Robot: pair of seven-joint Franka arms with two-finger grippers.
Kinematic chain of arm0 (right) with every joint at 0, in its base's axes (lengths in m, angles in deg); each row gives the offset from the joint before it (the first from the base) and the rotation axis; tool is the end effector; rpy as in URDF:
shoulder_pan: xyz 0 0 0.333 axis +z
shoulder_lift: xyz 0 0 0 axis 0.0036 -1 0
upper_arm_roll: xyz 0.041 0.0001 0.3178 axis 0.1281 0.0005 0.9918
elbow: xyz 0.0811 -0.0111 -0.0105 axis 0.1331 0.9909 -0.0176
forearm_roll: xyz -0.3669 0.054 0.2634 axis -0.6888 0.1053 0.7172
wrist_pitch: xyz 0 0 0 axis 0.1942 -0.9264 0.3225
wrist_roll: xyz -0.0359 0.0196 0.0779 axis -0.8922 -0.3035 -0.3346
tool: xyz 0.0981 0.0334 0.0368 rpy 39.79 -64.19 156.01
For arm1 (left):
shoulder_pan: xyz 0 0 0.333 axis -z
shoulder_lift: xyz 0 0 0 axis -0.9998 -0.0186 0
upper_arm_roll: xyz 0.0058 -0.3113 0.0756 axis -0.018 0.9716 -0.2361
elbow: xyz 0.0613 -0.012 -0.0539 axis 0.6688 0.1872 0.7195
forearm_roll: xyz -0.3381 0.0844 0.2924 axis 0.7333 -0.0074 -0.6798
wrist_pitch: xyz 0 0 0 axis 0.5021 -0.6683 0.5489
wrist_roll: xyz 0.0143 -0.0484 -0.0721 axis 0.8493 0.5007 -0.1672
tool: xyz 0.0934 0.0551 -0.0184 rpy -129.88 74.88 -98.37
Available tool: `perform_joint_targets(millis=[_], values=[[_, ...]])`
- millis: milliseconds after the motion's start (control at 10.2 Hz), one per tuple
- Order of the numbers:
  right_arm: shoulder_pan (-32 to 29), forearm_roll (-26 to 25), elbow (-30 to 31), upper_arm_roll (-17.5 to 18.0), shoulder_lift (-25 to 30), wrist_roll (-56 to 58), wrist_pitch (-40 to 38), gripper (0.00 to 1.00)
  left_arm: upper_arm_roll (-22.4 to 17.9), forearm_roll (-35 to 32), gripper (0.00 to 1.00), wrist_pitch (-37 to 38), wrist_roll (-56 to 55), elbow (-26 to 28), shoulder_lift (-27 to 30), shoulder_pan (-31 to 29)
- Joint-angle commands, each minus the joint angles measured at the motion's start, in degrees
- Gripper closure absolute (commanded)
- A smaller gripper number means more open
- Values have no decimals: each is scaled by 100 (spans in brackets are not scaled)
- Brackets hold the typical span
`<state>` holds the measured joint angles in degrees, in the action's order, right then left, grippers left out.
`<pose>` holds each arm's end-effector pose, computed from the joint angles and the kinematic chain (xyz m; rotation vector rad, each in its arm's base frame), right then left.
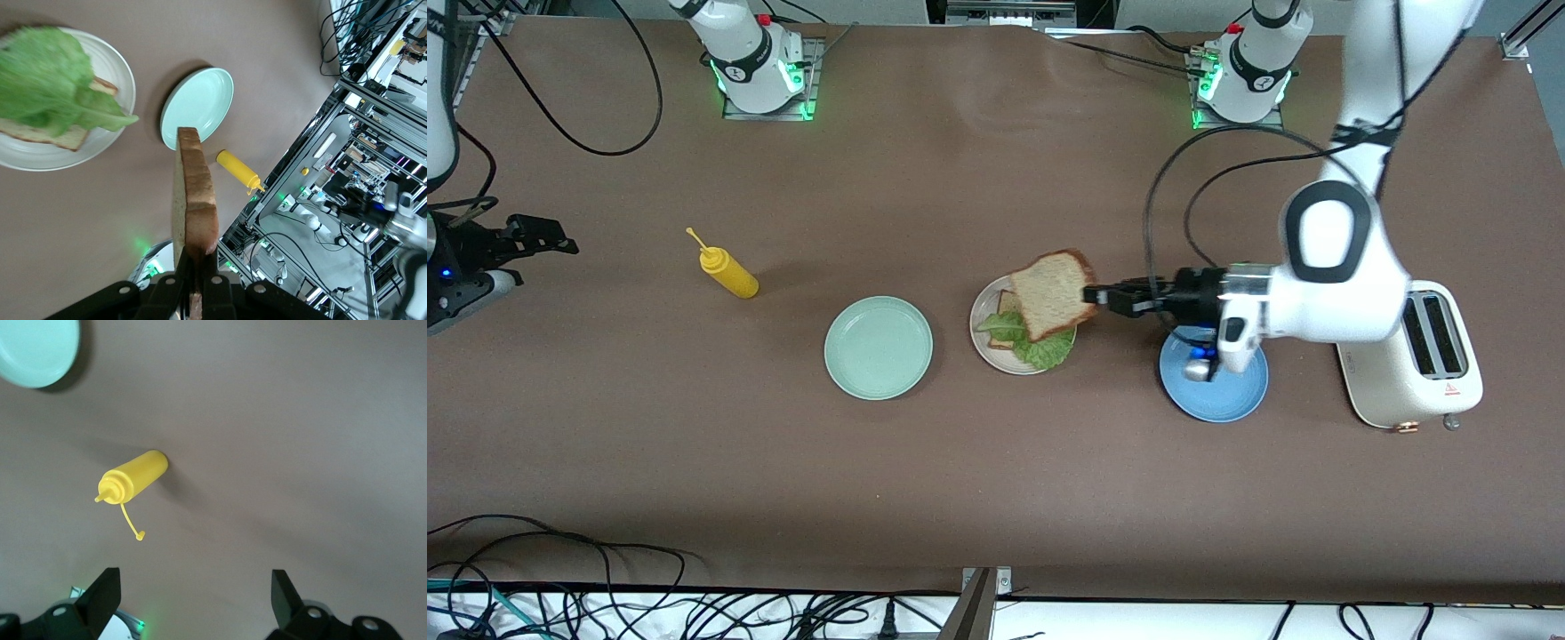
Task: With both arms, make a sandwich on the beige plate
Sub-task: 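Carry the bread over the lettuce and lower it with the left gripper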
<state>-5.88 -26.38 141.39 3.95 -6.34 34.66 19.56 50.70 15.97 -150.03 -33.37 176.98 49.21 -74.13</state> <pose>0.6597 -0.1090 0.4717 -2.9955 -0.5885 0.3640 0.6702 -0.2876 0.3280 2.0115 0.4638 -0.5767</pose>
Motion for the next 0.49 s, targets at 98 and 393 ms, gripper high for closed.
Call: perform_joint_targets(millis=[98, 393], values=[[190, -378, 15, 142, 473, -2229, -206, 0, -83, 222, 100, -630, 227, -46, -414, 628], [225, -317, -2, 124, 736, -2970, -207, 0, -92, 179, 100, -640, 764, -20, -687, 629]])
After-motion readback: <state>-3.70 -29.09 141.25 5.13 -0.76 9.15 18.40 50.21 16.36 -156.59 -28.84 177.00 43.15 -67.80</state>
